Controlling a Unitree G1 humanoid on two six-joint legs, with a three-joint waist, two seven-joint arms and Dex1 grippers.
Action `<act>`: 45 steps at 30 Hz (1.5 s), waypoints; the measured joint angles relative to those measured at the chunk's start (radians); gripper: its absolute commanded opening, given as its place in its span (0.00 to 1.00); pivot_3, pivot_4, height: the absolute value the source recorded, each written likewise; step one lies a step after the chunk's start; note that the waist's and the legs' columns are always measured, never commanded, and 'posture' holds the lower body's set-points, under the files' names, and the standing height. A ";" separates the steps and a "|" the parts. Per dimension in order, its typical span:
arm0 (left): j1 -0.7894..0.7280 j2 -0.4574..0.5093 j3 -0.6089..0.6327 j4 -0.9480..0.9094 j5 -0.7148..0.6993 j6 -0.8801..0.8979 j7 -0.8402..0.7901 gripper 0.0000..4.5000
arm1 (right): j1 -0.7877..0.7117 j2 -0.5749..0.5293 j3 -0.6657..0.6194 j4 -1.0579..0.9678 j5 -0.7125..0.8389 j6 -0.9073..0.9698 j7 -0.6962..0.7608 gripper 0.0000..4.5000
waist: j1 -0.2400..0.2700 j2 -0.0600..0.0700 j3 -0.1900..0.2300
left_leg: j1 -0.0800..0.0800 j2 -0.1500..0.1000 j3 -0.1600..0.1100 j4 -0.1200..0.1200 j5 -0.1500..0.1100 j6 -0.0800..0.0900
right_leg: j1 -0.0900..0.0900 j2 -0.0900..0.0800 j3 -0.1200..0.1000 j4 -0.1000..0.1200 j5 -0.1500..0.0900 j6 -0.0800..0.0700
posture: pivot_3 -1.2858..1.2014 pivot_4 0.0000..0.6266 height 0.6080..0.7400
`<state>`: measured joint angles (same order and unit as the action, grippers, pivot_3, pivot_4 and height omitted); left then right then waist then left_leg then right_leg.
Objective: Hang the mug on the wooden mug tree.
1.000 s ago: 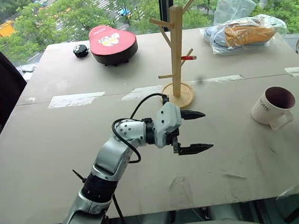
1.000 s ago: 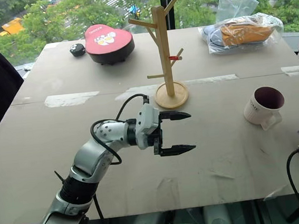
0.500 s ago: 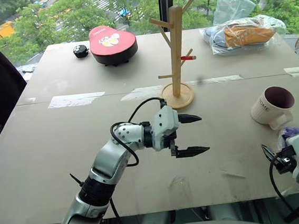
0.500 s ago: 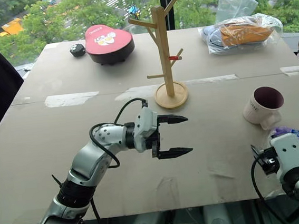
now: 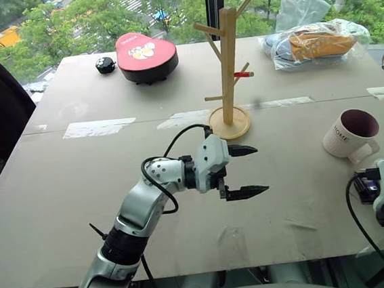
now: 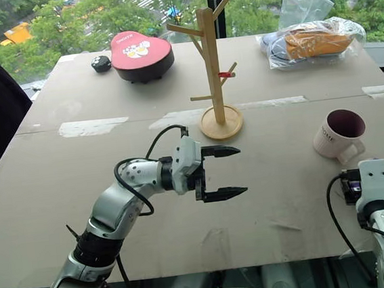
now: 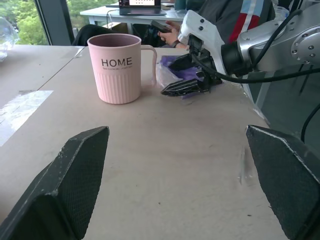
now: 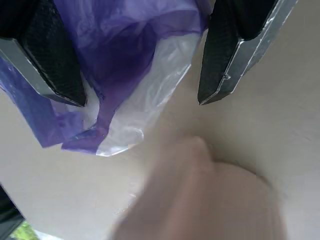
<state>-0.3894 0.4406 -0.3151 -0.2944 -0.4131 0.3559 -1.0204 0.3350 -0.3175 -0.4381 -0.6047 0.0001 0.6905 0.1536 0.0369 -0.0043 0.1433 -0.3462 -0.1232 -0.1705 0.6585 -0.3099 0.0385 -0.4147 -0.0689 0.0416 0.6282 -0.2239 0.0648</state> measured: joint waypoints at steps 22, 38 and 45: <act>0.002 -0.008 0.000 -0.011 -0.002 0.004 0.021 1.00 | -0.129 -0.018 0.049 -0.096 0.069 0.098 0.050 0.79 | -0.021 0.000 0.000 | 0.000 0.000 0.000 0.001 0.000 0.000 | 0.000 0.000 0.000 0.000 0.000 0.000 | 0.52 0.24 1.00; 0.005 0.001 0.003 -0.031 -0.002 0.010 0.046 1.00 | -0.236 -0.040 0.057 0.145 0.130 -0.070 0.092 0.01 | -0.023 0.000 0.000 | 0.000 0.000 0.000 0.001 0.000 0.000 | 0.000 0.000 0.000 0.001 0.000 0.000 | 0.52 0.24 1.00; 0.018 -0.002 0.023 -0.040 -0.009 0.013 0.068 1.00 | -0.258 -0.079 0.073 0.172 0.139 -0.098 0.108 0.00 | -0.022 0.000 -0.001 | 0.000 0.000 0.000 0.001 0.000 0.000 | 0.000 0.000 0.001 0.001 0.000 0.000 | 0.52 0.24 1.00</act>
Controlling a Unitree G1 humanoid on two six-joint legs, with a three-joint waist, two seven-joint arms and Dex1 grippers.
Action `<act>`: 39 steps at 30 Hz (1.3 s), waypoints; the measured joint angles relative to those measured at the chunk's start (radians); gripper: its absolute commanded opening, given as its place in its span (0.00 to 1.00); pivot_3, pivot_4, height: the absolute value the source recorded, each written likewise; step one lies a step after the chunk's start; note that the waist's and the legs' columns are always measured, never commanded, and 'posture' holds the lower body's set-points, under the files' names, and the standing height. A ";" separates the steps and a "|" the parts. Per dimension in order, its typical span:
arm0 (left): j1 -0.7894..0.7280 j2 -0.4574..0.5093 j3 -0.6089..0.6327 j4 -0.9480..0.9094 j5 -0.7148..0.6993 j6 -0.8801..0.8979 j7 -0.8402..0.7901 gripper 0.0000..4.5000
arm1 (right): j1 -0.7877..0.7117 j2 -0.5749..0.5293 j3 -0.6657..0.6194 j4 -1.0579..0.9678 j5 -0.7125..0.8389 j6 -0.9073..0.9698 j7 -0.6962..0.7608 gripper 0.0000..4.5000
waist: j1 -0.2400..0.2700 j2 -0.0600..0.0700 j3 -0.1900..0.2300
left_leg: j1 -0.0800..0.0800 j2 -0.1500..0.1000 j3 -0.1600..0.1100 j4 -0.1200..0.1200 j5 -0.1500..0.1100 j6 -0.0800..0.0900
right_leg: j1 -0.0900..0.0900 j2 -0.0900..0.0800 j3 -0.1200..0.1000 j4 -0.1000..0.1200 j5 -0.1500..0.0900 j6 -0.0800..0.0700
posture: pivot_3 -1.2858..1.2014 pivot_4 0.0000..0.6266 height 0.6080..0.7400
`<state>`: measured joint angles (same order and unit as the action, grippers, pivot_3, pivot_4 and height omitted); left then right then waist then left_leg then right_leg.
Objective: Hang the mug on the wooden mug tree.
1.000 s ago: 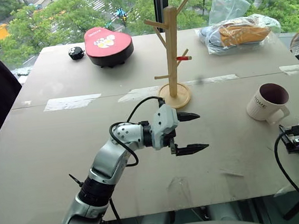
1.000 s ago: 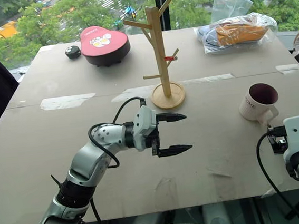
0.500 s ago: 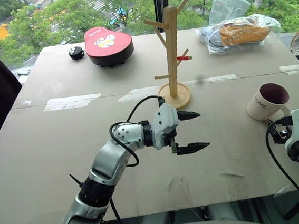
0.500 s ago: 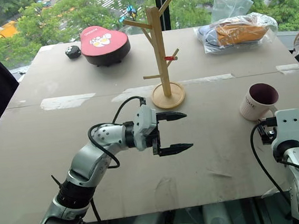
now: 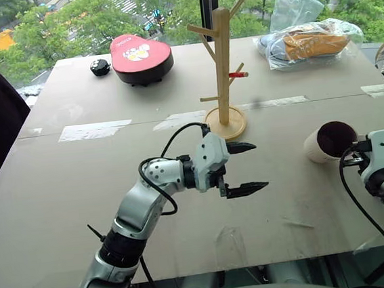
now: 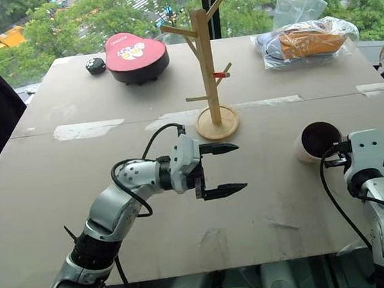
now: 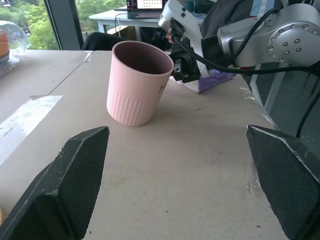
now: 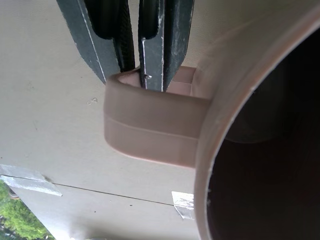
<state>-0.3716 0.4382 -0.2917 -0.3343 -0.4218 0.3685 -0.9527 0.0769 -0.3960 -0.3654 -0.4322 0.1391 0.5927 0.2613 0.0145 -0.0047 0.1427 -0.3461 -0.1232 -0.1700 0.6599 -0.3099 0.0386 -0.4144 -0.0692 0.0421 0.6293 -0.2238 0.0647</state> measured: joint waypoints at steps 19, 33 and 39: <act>0.184 -0.216 0.244 0.028 -0.084 -0.219 0.181 1.00 | -0.819 -0.495 0.395 0.122 0.293 0.358 0.607 0.00 | 0.011 -0.002 0.001 | -0.014 0.000 -0.003 0.010 -0.002 0.003 | -0.006 -0.002 -0.006 -0.003 0.001 0.000 | 0.52 0.24 1.00; 0.235 -0.259 0.273 0.024 -0.006 -0.416 0.269 1.00 | -1.365 -0.472 0.869 0.487 0.149 0.430 0.915 0.00 | 0.002 -0.003 0.002 | -0.023 -0.001 -0.001 0.010 -0.002 0.003 | -0.016 -0.003 -0.004 -0.002 0.003 0.001 | 0.52 0.24 1.00; 0.254 -0.269 0.245 0.024 0.010 -0.438 0.290 1.00 | -1.450 -0.389 0.918 0.607 0.059 0.358 0.967 0.00 | -0.001 -0.003 0.002 | -0.024 -0.001 -0.001 0.010 -0.002 0.003 | -0.018 -0.002 -0.004 -0.002 0.003 0.000 | 0.52 0.24 1.00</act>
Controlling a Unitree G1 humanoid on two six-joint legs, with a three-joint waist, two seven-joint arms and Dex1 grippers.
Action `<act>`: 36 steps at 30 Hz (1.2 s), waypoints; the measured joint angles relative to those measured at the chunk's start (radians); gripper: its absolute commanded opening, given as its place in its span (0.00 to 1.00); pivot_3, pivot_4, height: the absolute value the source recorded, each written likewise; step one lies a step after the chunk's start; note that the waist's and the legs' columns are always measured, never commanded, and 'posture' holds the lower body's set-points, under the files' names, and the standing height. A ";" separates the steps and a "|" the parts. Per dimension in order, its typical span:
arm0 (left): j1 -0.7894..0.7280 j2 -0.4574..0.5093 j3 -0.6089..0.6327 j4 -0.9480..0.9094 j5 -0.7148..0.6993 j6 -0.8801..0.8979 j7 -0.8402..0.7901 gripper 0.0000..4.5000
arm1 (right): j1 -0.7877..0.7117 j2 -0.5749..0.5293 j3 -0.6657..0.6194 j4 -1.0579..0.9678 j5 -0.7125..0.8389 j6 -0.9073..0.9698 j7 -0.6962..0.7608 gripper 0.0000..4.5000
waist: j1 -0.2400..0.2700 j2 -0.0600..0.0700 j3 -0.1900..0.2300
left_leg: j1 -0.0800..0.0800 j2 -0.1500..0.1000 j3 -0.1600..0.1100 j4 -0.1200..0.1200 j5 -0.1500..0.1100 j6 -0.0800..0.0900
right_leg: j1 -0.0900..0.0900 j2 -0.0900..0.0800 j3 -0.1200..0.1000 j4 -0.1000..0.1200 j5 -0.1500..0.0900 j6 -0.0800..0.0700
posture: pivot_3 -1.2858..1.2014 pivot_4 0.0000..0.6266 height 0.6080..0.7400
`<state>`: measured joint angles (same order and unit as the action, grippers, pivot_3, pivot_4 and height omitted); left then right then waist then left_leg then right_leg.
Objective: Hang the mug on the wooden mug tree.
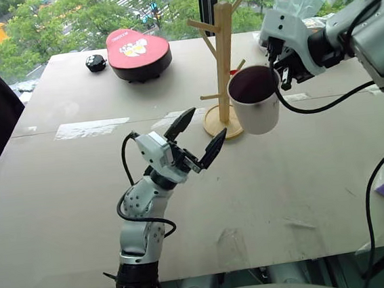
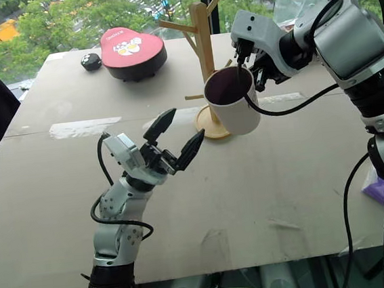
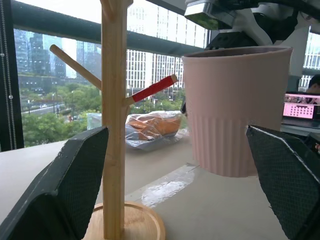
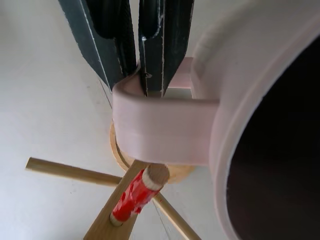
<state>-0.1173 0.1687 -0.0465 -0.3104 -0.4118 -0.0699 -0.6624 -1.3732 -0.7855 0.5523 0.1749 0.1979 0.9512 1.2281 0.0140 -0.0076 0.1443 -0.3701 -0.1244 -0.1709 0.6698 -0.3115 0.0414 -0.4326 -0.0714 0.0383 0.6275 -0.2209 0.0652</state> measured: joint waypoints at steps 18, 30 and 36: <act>0.012 0.000 -0.001 0.000 0.018 -0.034 0.050 1.00 | -0.052 0.151 0.001 0.182 -0.150 -0.106 0.051 0.00 | -0.002 0.000 0.000 | 0.000 0.000 0.000 0.001 0.000 0.000 | 0.000 0.000 0.000 0.001 0.000 0.000 | 0.52 0.24 1.00; 0.015 0.000 -0.002 0.000 0.021 -0.045 0.062 1.00 | -0.069 0.213 -0.005 0.240 -0.195 -0.128 0.040 0.00 | -0.003 0.000 0.000 | 0.000 0.000 0.000 0.001 0.000 0.000 | 0.000 0.000 0.000 0.002 0.000 0.000 | 0.52 0.24 1.00; 0.015 -0.004 0.000 0.000 0.016 -0.047 0.069 1.00 | -0.069 0.222 -0.020 0.255 -0.198 -0.128 0.031 0.41 | -0.003 0.000 0.000 | 0.000 0.000 0.000 0.001 0.000 0.000 | 0.000 0.000 0.000 0.002 0.000 -0.001 | 0.52 0.24 1.00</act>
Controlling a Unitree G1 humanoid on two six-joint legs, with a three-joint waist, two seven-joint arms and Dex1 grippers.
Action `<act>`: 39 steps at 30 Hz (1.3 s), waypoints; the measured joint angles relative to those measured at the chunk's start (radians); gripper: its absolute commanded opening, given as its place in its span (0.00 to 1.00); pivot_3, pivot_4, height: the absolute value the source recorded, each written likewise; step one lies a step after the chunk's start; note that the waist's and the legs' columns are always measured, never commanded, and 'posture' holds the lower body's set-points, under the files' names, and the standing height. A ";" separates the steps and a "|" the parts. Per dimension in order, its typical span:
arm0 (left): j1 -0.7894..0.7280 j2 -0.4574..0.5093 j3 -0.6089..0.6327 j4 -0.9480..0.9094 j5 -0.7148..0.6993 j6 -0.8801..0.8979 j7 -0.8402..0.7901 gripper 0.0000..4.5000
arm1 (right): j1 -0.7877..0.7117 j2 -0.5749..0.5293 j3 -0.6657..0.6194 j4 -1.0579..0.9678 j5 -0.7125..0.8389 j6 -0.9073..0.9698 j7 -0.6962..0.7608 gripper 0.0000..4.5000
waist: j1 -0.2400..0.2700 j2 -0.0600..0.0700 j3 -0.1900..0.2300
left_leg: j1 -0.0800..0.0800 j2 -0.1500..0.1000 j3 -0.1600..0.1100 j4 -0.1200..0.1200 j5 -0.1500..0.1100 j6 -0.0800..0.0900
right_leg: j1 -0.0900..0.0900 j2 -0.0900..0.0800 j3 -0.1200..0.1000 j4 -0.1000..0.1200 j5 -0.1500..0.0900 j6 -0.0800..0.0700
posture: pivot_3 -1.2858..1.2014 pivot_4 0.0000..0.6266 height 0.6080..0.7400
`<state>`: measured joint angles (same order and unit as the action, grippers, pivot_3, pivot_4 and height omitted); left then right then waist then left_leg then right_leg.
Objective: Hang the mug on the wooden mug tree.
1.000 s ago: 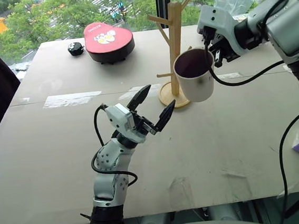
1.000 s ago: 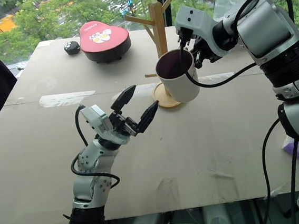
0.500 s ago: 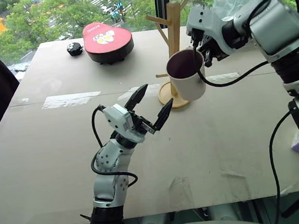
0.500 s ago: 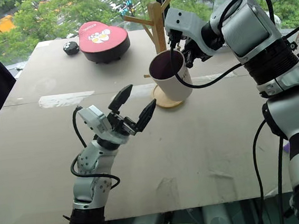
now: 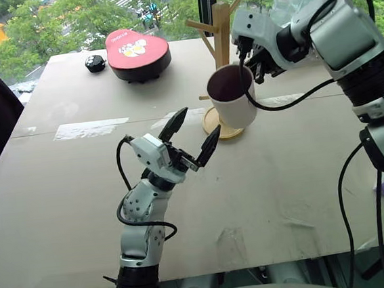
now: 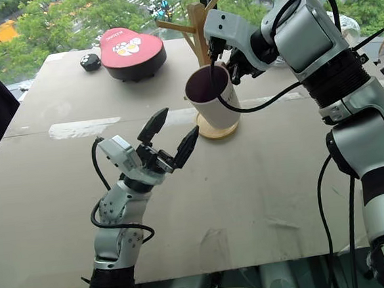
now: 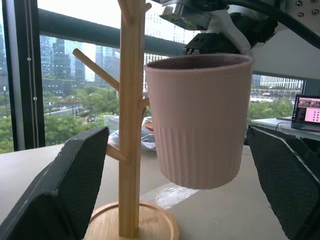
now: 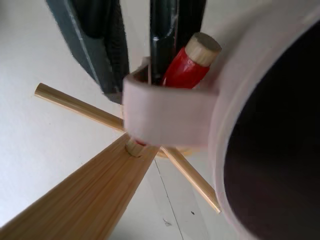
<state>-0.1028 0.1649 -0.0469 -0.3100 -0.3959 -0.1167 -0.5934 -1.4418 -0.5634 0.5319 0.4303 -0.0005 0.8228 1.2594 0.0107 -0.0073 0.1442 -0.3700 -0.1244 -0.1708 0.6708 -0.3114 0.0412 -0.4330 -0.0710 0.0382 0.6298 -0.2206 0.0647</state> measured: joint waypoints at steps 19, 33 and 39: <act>-0.023 -0.006 0.018 0.001 -0.042 0.006 0.007 1.00 | 0.017 -0.091 -0.142 0.014 0.025 0.005 0.013 0.99 | 0.005 0.000 0.000 | 0.000 0.000 0.000 0.001 0.000 0.000 | 0.000 0.000 0.000 0.000 0.000 0.000 | 0.52 0.24 1.00; 0.213 0.169 0.008 -0.065 -0.017 0.257 0.043 1.00 | 0.935 -0.062 -0.843 -0.588 0.508 0.003 -0.063 0.99 | 0.006 -0.007 -0.006 | 0.005 0.002 0.001 -0.002 0.000 0.000 | 0.001 0.000 0.001 0.004 0.000 -0.001 | 0.52 0.24 1.00; 0.387 0.262 -0.003 -0.109 0.016 0.364 0.032 1.00 | 1.437 0.179 -0.855 -0.727 0.483 -0.241 -0.243 0.99 | 0.004 -0.001 -0.003 | 0.013 0.001 0.015 0.000 0.000 0.000 | 0.003 -0.001 0.009 0.010 0.003 0.002 | 0.52 0.24 1.00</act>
<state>0.2843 0.4271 -0.0502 -0.4189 -0.3798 0.2472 -0.5618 -0.0047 -0.3845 -0.3229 -0.2964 0.4824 0.5820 1.0165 0.0151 -0.0083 0.1407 -0.3574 -0.1239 -0.1562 0.6704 -0.3117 0.0415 -0.4298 -0.0715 0.0469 0.6400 -0.2175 0.0662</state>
